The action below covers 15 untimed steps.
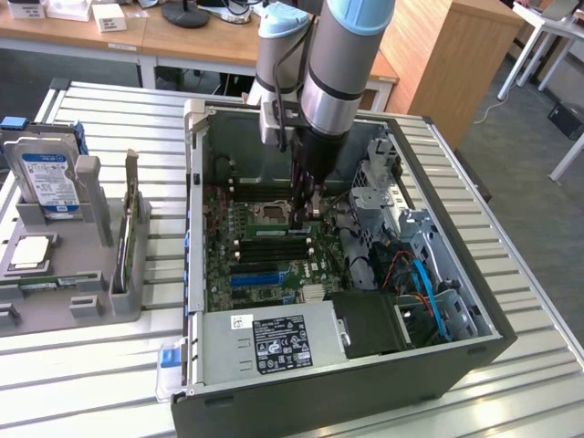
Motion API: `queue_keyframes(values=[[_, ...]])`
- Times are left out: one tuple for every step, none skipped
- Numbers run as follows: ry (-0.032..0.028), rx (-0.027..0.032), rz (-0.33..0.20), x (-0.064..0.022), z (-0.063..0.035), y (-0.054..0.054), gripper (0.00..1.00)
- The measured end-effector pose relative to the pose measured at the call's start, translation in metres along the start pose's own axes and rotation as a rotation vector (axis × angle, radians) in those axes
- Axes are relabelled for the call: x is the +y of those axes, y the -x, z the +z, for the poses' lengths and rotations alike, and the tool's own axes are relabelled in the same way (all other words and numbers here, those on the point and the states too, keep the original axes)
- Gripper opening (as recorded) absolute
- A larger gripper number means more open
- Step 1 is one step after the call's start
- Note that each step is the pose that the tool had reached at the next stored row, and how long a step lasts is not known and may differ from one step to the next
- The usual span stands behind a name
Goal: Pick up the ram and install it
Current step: 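Insert the ram into the slot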
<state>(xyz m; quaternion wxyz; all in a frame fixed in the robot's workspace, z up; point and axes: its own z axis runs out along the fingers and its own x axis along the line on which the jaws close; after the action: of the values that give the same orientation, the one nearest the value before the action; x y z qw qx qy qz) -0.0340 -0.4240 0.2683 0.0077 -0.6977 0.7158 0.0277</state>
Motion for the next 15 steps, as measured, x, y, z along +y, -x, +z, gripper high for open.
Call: queue_keyframes(values=[[0.0000, -0.0001, 0.000, 0.0000, 0.0007, 0.000, 0.12], [0.0000, -0.0001, 0.000, 0.0000, 0.0014, 0.000, 0.12], [0.0000, 0.0000, 0.000, -0.0001, 0.0020, 0.000, 0.12], [0.0000, 0.0000, 0.000, -0.0001, 0.0028, 0.000, 0.12], [0.0000, -0.0001, 0.000, -0.0001, 0.0037, 0.000, 0.12], [0.0000, 0.0000, 0.000, -0.0001, 0.0044, 0.000, 0.12], [0.0001, 0.0000, 0.000, -0.0002, 0.0053, 0.000, 0.12], [0.0000, 0.0000, 0.000, -0.0002, 0.0061, 0.000, 0.12], [0.0000, 0.0000, 0.000, -0.0002, 0.0070, 0.000, 0.12], [0.0000, 0.0000, 0.000, -0.0002, 0.0079, 0.000, 0.12], [0.0000, 0.0000, 0.000, -0.0002, 0.0088, 0.000, 0.12], [0.0000, 0.0000, 0.000, -0.0003, 0.0096, 0.000, 0.12], [0.0000, -0.0001, 0.000, -0.0003, 0.0104, 0.000, 0.12], [0.0000, 0.0000, 0.000, -0.0003, 0.0110, -0.001, 0.12], [0.0000, 0.0001, 0.000, -0.0003, 0.0112, -0.001, 0.12]])
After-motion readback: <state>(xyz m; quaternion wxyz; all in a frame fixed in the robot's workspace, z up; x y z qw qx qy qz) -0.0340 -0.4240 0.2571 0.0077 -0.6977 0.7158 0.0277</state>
